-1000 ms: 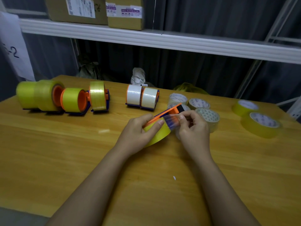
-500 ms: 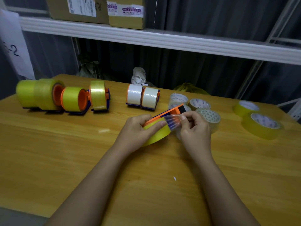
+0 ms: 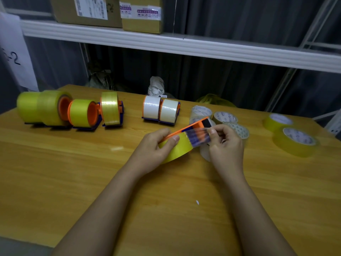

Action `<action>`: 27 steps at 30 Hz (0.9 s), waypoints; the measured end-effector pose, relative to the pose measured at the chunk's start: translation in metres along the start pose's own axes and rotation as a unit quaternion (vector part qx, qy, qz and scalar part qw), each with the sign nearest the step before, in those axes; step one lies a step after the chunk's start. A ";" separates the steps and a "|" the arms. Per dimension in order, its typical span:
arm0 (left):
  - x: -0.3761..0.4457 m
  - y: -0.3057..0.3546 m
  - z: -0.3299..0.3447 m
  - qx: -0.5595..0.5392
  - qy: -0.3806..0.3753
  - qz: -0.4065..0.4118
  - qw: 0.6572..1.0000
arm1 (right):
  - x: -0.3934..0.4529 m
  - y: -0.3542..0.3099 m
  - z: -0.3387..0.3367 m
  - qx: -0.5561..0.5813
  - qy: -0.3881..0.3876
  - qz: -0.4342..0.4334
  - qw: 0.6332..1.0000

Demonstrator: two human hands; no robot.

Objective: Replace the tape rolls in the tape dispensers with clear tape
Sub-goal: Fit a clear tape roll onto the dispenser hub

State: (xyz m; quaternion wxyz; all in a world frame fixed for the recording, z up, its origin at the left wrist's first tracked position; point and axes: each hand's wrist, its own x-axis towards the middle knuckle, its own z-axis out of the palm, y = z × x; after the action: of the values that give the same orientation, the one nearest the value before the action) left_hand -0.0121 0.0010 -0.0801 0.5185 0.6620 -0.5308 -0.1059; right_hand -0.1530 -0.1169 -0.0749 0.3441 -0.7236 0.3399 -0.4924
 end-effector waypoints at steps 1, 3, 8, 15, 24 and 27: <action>0.000 0.000 0.000 0.002 0.004 -0.003 1.000 | -0.001 -0.001 0.000 0.000 -0.001 -0.005 1.000; 0.000 -0.001 0.000 0.009 0.013 -0.010 1.000 | -0.002 -0.004 0.000 0.002 -0.002 -0.011 1.000; 0.001 0.000 0.003 0.025 0.039 -0.018 0.999 | -0.002 -0.006 -0.002 0.009 -0.008 -0.005 1.000; 0.003 0.000 0.007 0.088 0.084 0.022 0.992 | 0.000 -0.005 -0.002 0.023 -0.010 0.049 0.998; 0.001 0.000 0.002 0.029 0.044 0.000 0.999 | 0.000 -0.007 -0.005 0.019 -0.005 0.050 0.999; 0.001 0.006 0.003 0.011 0.038 -0.064 0.997 | 0.000 -0.007 -0.004 0.007 -0.011 0.042 0.999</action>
State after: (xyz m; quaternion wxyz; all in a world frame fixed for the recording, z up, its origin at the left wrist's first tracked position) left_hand -0.0171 -0.0007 -0.0760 0.5227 0.7040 -0.4685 -0.1080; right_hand -0.1555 -0.1134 -0.0680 0.3732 -0.7114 0.3626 -0.4723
